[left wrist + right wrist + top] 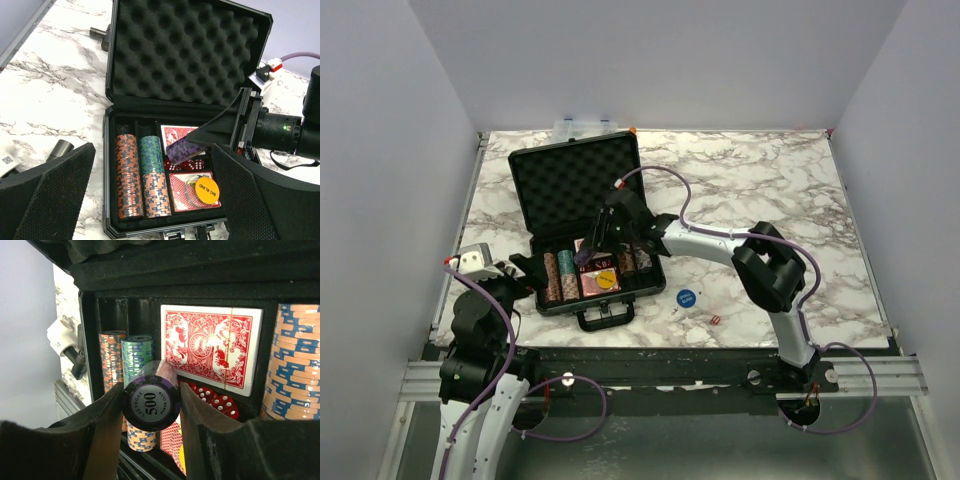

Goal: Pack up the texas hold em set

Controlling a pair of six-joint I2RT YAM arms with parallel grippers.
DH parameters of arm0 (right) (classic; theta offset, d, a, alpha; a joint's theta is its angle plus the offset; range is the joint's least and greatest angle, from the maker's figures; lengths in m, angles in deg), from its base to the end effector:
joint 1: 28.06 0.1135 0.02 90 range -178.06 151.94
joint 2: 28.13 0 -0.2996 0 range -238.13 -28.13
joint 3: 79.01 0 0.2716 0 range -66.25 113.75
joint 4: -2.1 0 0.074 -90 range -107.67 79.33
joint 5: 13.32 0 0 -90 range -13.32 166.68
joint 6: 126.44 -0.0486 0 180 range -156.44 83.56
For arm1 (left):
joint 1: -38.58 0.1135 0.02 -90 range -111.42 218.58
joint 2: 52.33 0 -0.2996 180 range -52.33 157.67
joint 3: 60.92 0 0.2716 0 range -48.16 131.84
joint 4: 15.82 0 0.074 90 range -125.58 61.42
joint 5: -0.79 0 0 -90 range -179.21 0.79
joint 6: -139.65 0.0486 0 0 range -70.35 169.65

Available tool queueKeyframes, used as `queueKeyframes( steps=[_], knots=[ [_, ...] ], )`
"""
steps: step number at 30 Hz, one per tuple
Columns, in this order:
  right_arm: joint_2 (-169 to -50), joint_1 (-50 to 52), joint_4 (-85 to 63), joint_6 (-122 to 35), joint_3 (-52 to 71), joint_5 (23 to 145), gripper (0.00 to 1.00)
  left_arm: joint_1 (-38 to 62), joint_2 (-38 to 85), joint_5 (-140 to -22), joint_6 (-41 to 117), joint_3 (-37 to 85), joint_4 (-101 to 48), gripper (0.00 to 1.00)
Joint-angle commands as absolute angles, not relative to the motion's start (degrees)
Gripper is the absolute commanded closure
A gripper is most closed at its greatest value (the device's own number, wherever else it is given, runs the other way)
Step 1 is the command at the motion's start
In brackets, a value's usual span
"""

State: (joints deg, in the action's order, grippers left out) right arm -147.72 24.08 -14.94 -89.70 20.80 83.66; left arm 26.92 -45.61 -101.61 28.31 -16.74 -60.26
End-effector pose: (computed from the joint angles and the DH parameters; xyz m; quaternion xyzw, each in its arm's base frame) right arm 0.3153 0.4153 0.2089 -0.0185 0.8928 0.3884 0.2274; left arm 0.0595 -0.0016 0.2990 -0.1341 0.7358 -0.1096 0.6547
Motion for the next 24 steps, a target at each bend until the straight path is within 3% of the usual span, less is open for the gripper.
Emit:
queueKeyframes(
  steps=[1, 11, 18, 24],
  knots=[
    [-148.45, 24.59, -11.46, -91.82, 18.3, 84.1, 0.99, 26.8, -45.12, -100.2, 29.17, -17.13, -59.12, 0.01],
    [-146.67, 24.59, -15.23, -92.31, 14.55, 80.29, 0.93, 26.8, -45.05, -100.11, 29.26, -17.14, -59.08, 0.01],
    [-145.45, 24.59, -17.36, -92.5, 12.28, 82.3, 0.73, 26.8, -45.16, -100.27, 29.24, -17.14, -59.03, 0.01],
    [-142.73, 24.61, -18.68, -91.96, 10.22, 79.97, 0.49, 26.78, -45.45, -100.31, 29.26, -17.22, -59.08, 0.01]
  ],
)
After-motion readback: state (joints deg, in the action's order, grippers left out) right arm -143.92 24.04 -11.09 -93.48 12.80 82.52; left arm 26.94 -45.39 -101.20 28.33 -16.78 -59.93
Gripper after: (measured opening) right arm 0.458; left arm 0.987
